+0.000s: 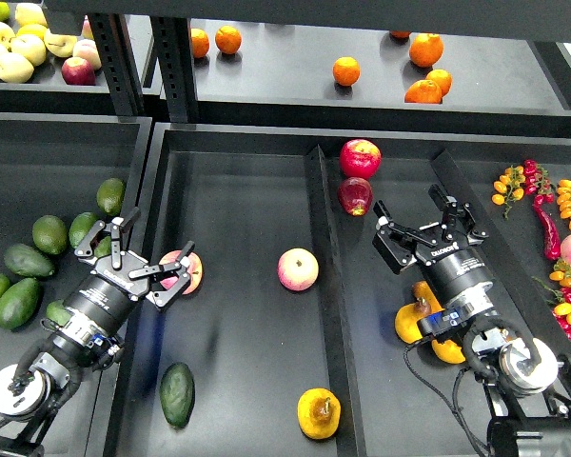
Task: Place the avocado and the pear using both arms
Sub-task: 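Raise the left gripper away from the pink apple toward the avocado bin, then lower the left gripper onto the dark green avocado in the middle bin, then close the left gripper on the avocado and lift it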
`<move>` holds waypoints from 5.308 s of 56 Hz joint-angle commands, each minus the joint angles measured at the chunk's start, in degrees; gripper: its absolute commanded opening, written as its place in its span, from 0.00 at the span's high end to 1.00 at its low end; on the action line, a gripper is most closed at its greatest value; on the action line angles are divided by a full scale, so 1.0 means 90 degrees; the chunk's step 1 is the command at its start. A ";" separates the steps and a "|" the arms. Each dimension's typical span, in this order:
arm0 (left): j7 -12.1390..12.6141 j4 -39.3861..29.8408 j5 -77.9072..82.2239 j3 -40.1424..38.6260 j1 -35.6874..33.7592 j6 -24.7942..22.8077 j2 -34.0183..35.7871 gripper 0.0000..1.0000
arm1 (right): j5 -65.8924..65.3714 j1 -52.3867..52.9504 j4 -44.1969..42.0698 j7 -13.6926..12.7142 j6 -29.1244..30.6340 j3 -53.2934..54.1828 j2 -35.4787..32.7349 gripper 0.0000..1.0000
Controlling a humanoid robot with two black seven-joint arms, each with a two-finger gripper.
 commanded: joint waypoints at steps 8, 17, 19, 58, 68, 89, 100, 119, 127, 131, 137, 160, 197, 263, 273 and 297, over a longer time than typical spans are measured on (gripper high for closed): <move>0.0288 0.0219 0.0884 0.0952 -0.1033 0.0000 0.1056 0.00 | -0.0011 0.0000 -0.0021 0.0000 -0.0019 -0.0006 0.0000 0.00; 0.0909 0.0219 0.0913 0.1878 -0.2048 0.0000 0.1924 0.00 | -0.0021 0.0068 -0.0080 0.0010 -0.0107 -0.0006 0.0000 0.00; 0.0909 0.0219 0.0913 0.2122 -0.2234 0.0000 0.2081 0.01 | -0.0021 0.0088 -0.0119 0.0010 -0.0136 0.0004 0.0000 0.00; 0.0909 0.0063 0.3451 0.7532 -0.6375 0.0000 0.3899 0.01 | -0.0197 0.1698 -0.0889 0.0010 -0.1709 0.0268 0.0000 0.00; 0.0909 0.0053 0.3891 0.8188 -0.6678 0.0000 0.3479 0.01 | -0.0206 0.1875 -0.1261 0.0010 -0.1670 0.0268 0.0000 0.00; 0.0909 0.0160 0.3969 0.9204 -0.6727 0.0000 0.2395 0.01 | -0.0255 0.1982 -0.1476 0.0010 -0.1641 0.0297 0.0000 0.00; 0.0909 0.0160 0.4106 0.9516 -0.6698 0.0000 0.2258 0.01 | -0.0284 0.1982 -0.1476 0.0010 -0.1631 0.0385 0.0000 0.00; 0.0909 0.0287 0.4116 1.0112 -0.6640 0.0000 0.2092 0.01 | -0.0284 0.1973 -0.1506 0.0000 -0.1611 0.0453 0.0000 0.00; 0.0909 0.0473 0.4116 1.0122 -0.6581 0.0000 0.1858 0.01 | -0.0284 0.1963 -0.1506 0.0000 -0.1601 0.0463 0.0000 0.00; 0.0909 0.0551 0.4116 1.0122 -0.6493 0.0000 0.1740 0.01 | -0.0284 0.1963 -0.1506 0.0000 -0.1601 0.0473 0.0000 0.00; 0.0909 0.0707 0.4116 1.0122 -0.6376 0.0000 0.1535 0.01 | -0.0284 0.1963 -0.1525 0.0000 -0.1601 0.0473 0.0000 0.00; 0.0909 0.1020 0.4126 1.0122 -0.5975 0.0000 0.1379 0.01 | -0.0284 0.1963 -0.1720 0.0000 -0.1455 0.0473 0.0000 0.00; 0.0909 0.1166 0.4311 1.0112 -0.5663 0.0000 0.1252 0.01 | -0.0275 0.1943 -0.1701 -0.0009 -0.1435 0.0473 0.0000 0.00; 0.0909 0.2123 0.3804 0.9497 -0.5301 0.0000 0.0939 0.91 | -0.0255 0.1797 -0.1593 -0.0058 -0.1426 0.0463 0.0000 0.00; 0.0909 0.2104 0.3580 0.9273 -0.5506 0.0000 0.0969 0.90 | -0.0255 0.1797 -0.1584 -0.0058 -0.1426 0.0453 0.0000 0.00; 0.0909 0.2601 0.2857 0.8335 -0.6366 0.0000 0.1730 0.89 | -0.0255 0.1719 -0.1515 -0.0068 -0.1426 0.0395 0.0000 0.00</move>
